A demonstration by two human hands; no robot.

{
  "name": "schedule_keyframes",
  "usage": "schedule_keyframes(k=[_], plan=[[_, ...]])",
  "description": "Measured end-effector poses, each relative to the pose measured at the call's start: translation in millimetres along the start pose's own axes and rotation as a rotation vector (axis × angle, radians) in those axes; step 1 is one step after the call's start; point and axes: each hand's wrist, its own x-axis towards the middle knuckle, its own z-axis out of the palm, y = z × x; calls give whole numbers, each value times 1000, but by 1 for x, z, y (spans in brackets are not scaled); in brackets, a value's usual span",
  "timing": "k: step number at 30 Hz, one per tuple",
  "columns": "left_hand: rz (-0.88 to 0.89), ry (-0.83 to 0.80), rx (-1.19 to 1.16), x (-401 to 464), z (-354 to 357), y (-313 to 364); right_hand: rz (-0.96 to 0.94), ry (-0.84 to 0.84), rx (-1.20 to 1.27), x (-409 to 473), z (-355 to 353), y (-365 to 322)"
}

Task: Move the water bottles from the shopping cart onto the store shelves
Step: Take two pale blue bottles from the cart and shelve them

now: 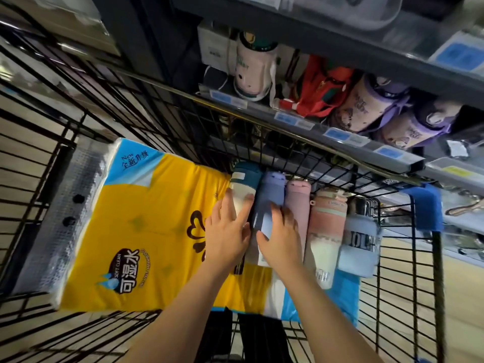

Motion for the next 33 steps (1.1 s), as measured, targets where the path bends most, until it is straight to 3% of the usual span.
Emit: schedule_keyframes(k=[13,22,33], plan=[[-6,-64,38,-1,-14,1,-13,36,3,2,3,5],[-75,145,58,-51,-87,-85,14,33,-16,4,7,0],[-99,91,59,-56,-88,-85,150,28,-208,10,20,-26]])
